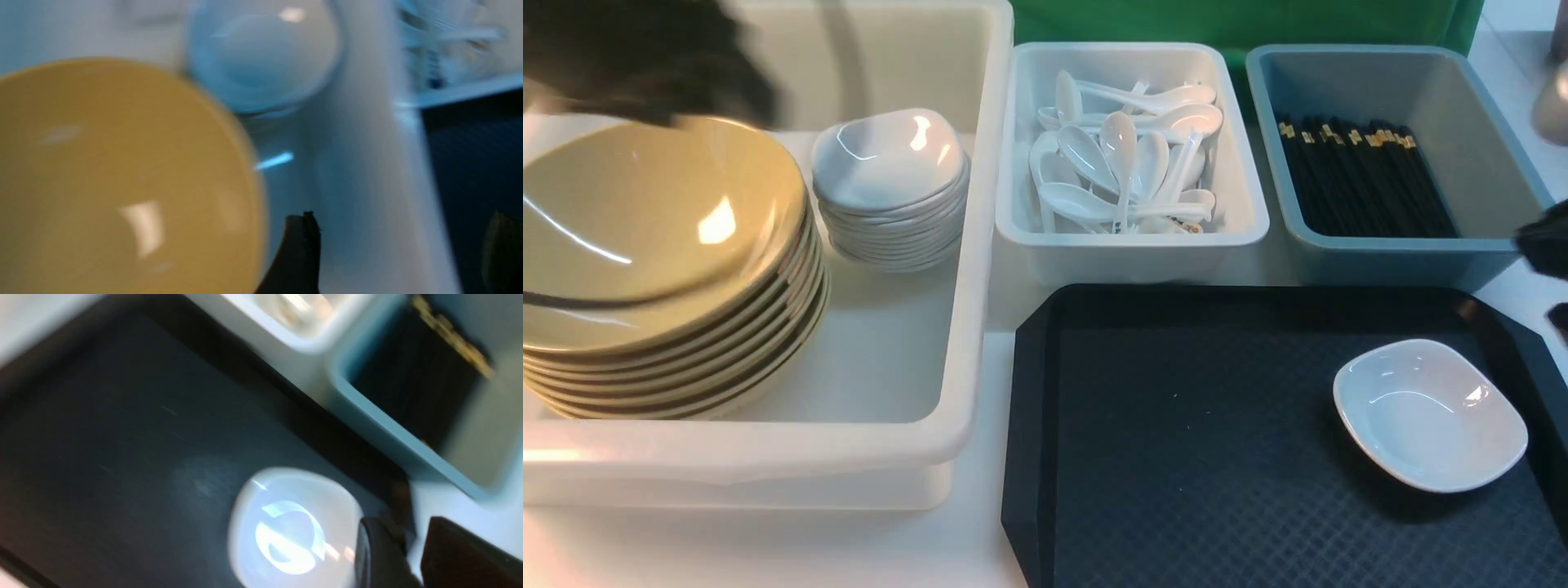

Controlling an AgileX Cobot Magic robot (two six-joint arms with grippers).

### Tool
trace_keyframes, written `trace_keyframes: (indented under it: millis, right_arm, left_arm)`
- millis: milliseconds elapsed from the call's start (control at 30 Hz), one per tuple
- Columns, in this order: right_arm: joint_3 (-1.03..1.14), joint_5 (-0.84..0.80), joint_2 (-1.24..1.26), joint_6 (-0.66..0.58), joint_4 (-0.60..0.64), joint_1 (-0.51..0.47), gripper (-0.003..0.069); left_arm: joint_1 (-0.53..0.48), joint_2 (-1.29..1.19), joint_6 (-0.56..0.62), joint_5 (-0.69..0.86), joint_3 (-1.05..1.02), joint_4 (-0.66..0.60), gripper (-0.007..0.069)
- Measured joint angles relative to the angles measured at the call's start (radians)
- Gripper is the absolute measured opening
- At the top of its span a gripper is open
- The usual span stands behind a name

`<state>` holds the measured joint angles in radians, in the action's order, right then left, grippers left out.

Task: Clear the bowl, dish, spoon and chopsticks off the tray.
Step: Use the left arm to grab the plate

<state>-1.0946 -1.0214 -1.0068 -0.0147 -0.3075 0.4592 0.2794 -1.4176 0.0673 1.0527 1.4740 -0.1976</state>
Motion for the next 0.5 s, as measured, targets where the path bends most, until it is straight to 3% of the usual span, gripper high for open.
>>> trace_keyframes:
  millis: [167, 500]
  right_arm:
    - [-0.044, -0.171, 0.046, 0.044, -0.050, 0.000, 0.0195]
    - [0.007, -0.240, 0.262, 0.049, 0.020, 0.000, 0.0195]
  left_arm:
    - [0.344, -0.270, -0.033, -0.134, 0.091, 0.034, 0.0494]
    - [0.533, -0.762, 0.027, -0.085, 0.505, -0.095, 0.0494]
